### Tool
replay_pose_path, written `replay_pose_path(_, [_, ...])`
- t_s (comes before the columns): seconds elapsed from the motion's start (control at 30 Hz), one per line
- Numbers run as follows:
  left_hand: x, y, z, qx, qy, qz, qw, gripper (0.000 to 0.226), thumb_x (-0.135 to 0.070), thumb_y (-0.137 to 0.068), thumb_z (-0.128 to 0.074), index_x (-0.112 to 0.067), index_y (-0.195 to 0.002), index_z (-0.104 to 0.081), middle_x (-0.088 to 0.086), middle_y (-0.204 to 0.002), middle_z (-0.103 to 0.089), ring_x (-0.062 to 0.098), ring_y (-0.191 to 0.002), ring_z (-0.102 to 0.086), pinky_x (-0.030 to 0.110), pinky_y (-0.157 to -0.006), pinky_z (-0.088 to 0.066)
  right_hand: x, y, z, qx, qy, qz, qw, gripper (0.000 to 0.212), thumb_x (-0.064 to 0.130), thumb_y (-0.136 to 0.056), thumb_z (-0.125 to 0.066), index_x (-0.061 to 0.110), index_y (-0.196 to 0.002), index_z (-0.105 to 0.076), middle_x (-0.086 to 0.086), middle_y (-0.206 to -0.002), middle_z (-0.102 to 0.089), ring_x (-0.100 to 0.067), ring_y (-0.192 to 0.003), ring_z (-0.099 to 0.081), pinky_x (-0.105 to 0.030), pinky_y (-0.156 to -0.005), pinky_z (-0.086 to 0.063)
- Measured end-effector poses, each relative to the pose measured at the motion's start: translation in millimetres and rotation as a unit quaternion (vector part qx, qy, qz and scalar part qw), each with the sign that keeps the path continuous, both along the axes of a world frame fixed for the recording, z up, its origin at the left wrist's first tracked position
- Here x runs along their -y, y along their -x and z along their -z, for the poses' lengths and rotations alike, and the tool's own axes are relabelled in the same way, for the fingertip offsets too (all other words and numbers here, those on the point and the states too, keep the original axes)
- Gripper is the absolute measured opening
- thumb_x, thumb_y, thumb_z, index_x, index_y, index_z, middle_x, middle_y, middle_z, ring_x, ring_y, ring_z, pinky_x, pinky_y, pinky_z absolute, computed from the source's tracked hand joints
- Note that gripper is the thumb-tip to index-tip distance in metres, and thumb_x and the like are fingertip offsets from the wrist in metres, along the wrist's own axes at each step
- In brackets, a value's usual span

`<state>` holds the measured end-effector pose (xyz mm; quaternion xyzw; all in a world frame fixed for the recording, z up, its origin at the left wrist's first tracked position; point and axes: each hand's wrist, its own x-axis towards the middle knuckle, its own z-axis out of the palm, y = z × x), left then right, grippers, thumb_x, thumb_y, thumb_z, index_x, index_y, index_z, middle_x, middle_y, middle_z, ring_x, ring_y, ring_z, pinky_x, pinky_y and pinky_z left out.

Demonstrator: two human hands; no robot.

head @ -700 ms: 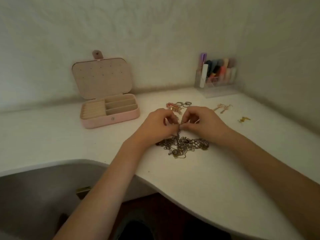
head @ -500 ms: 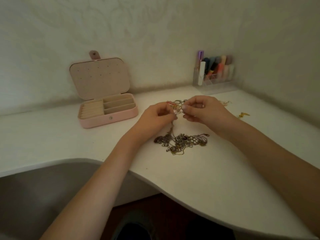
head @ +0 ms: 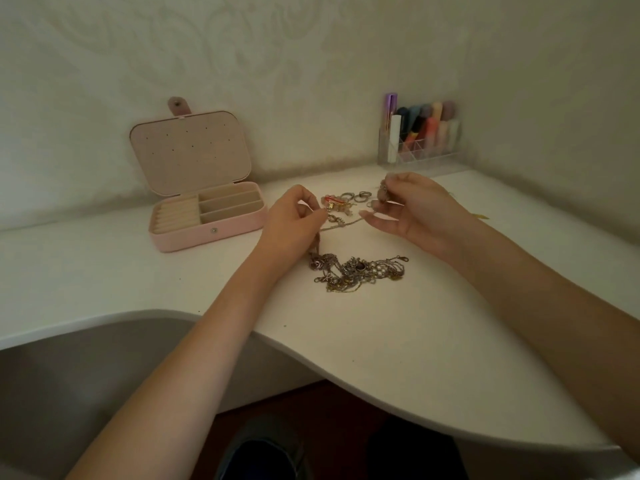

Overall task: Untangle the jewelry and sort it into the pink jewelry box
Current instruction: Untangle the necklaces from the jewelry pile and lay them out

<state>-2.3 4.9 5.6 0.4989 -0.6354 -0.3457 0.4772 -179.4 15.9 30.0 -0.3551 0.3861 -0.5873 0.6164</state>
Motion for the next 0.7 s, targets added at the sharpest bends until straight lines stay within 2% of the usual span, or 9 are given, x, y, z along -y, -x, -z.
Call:
replay_pose_path(0.07, [4.9,-4.1,2.2,0.000,0.011,-0.054,0.998,0.009,-0.006,-0.087,-0.050,-0.014,-0.084,-0.048,0.003,-0.059,-0.052,0.004,-0.038,-0.048,0.017,-0.045,-0.041,2.8,3.4,0.0,0.023,-0.015,0.027,0.999,0.011,0.008,-0.099,-0.044,0.007,-0.089,-0.047,-0.005,-0.066,-0.047,-0.012,-0.053,-0.049,-0.027,-0.054,-0.054])
replay_pose_path(0.13, [10.4,-6.8,3.7,-0.014,0.017,-0.092,0.995,0.011,-0.008,-0.089,-0.048,-0.018,-0.083,-0.048,0.003,-0.065,-0.055,0.004,-0.046,-0.055,0.021,-0.056,-0.046,3.8,8.0,-2.7,0.010,-0.022,0.034,0.999,0.011,0.010,-0.099,-0.045,0.009,-0.088,-0.046,-0.003,-0.068,-0.047,-0.009,-0.047,-0.043,-0.019,-0.041,-0.041])
replay_pose_path(0.23, [13.4,-5.9,1.2,-0.112,-0.023,-0.084,0.990,0.014,-0.013,-0.096,-0.047,-0.018,-0.083,-0.046,0.004,-0.072,-0.061,0.014,-0.060,-0.062,0.030,-0.059,-0.050,3.4,12.0,-4.5,-0.157,-0.007,0.056,0.986,0.005,0.017,-0.097,-0.051,0.014,-0.092,-0.051,0.000,-0.071,-0.053,-0.008,-0.048,-0.040,-0.016,-0.035,-0.026])
replay_pose_path(0.33, [10.0,-5.5,-5.9,-0.251,-0.102,-0.039,0.962,0.025,-0.031,-0.101,-0.040,-0.011,-0.088,-0.048,0.008,-0.066,-0.064,0.022,-0.062,-0.067,0.034,-0.061,-0.059,2.3,9.0,-1.1,-0.354,0.051,0.091,0.930,0.010,0.025,-0.093,-0.057,0.016,-0.097,-0.057,0.003,-0.071,-0.063,-0.008,-0.048,-0.042,-0.018,-0.038,-0.030])
replay_pose_path(0.4, [8.9,-5.8,-8.4,-0.271,-0.140,-0.028,0.952,0.041,-0.042,-0.101,-0.032,-0.008,-0.086,-0.050,0.008,-0.054,-0.062,0.023,-0.053,-0.066,0.033,-0.055,-0.058,1.4,5.0,1.5,-0.411,0.103,0.104,0.900,0.010,0.027,-0.093,-0.059,0.017,-0.094,-0.058,0.004,-0.070,-0.067,-0.004,-0.044,-0.044,-0.016,-0.039,-0.034])
replay_pose_path(0.47, [8.7,-5.8,-9.1,-0.252,-0.152,-0.033,0.955,0.051,-0.048,-0.100,-0.026,-0.009,-0.081,-0.052,0.005,-0.047,-0.054,0.018,-0.038,-0.056,0.026,-0.043,-0.050,1.3,3.0,3.3,-0.421,0.137,0.113,0.889,0.011,0.027,-0.093,-0.059,0.016,-0.094,-0.059,0.003,-0.073,-0.069,0.000,-0.042,-0.048,-0.014,-0.039,-0.037])
replay_pose_path(0.53, [8.4,-6.0,-9.9,-0.231,-0.148,-0.033,0.961,0.057,-0.053,-0.099,-0.025,-0.010,-0.074,-0.052,-0.001,-0.041,-0.041,0.012,-0.029,-0.035,0.016,-0.038,-0.031,1.6,3.9,3.4,-0.419,0.151,0.133,0.886,0.012,0.027,-0.093,-0.058,0.015,-0.096,-0.059,0.002,-0.076,-0.070,-0.002,-0.044,-0.052,-0.017,-0.040,-0.040])
replay_pose_path(0.6, [8.5,-6.3,-10.5,-0.220,-0.143,-0.029,0.965,0.056,-0.056,-0.097,-0.028,-0.012,-0.069,-0.049,-0.006,-0.038,-0.029,0.008,-0.030,-0.020,0.012,-0.039,-0.017,2.3,6.8,2.2,-0.406,0.155,0.168,0.885,0.012,0.025,-0.094,-0.057,0.015,-0.099,-0.057,0.003,-0.077,-0.069,-0.002,-0.044,-0.052,-0.019,-0.039,-0.041])
replay_pose_path(0.7, [9.2,-4.9,-9.9,-0.184,-0.127,-0.026,0.974,0.055,-0.057,-0.096,-0.032,-0.013,-0.067,-0.047,-0.008,-0.037,-0.023,0.007,-0.031,-0.016,0.010,-0.039,-0.014,3.3,11.8,-0.2,-0.382,0.155,0.199,0.889,0.012,0.020,-0.095,-0.056,0.011,-0.103,-0.056,-0.003,-0.080,-0.067,0.005,-0.042,-0.051,-0.011,-0.036,-0.036])
